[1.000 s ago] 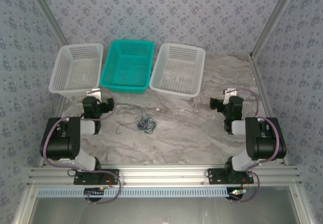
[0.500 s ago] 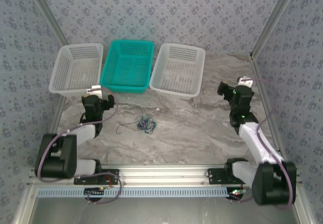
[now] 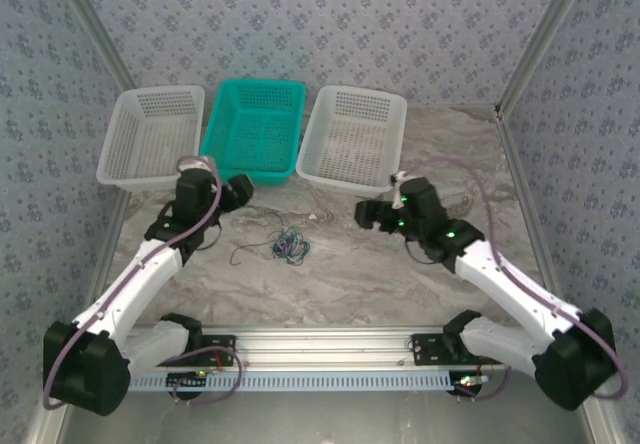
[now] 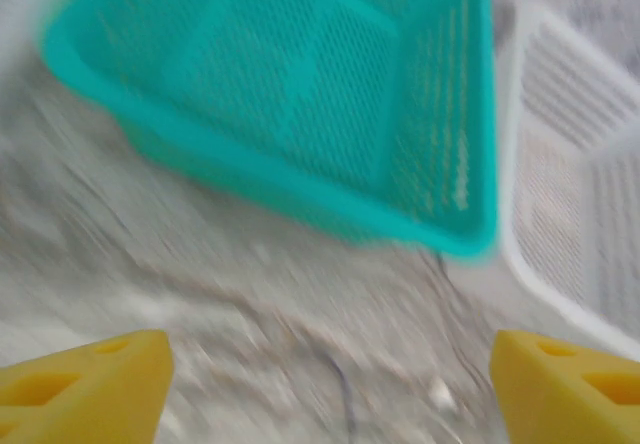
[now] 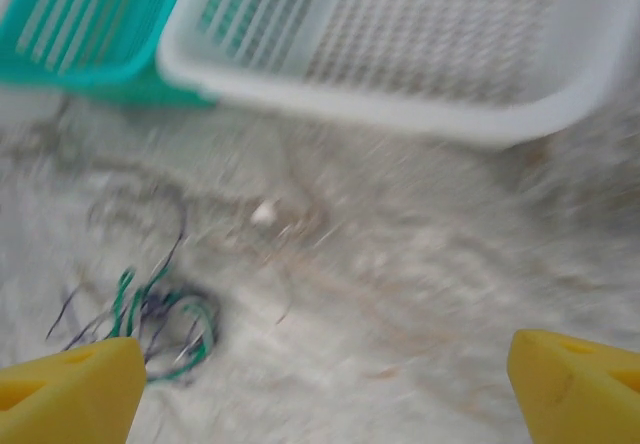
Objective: Untangle the cables
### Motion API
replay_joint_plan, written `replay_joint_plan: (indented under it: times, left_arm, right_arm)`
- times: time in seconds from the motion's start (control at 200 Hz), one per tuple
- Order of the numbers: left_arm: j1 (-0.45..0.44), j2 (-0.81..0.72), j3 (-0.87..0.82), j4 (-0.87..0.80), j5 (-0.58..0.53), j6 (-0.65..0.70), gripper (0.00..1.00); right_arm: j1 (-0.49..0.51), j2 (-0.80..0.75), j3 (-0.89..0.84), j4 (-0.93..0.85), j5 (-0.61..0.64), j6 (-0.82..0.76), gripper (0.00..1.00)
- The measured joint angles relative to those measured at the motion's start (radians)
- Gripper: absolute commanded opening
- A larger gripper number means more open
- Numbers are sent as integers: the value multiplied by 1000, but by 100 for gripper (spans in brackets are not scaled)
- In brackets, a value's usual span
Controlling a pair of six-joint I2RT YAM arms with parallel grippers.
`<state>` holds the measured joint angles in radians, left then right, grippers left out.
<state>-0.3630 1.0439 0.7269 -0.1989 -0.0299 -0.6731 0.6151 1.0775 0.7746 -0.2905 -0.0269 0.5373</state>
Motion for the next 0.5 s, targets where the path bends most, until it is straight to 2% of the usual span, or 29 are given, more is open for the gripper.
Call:
replay_joint_plan:
  times: [0.105,0.22,0.4,0.5]
  left_arm:
    - [-108,29,-13,-52,76,-93,77]
    - [-181,61,-17,-108,112,-157,75]
    - [-193,103,-16,-145,122,-201,70]
    - [-194,163,-6,-142,139,-229,60]
  right_arm:
    - [121,140,47,20,-15,31,97]
    - [199,320,110,56,-31,43,95]
    - [256,528,177,144,-77,48,87]
    - [258,583,193,201,-110,58,80]
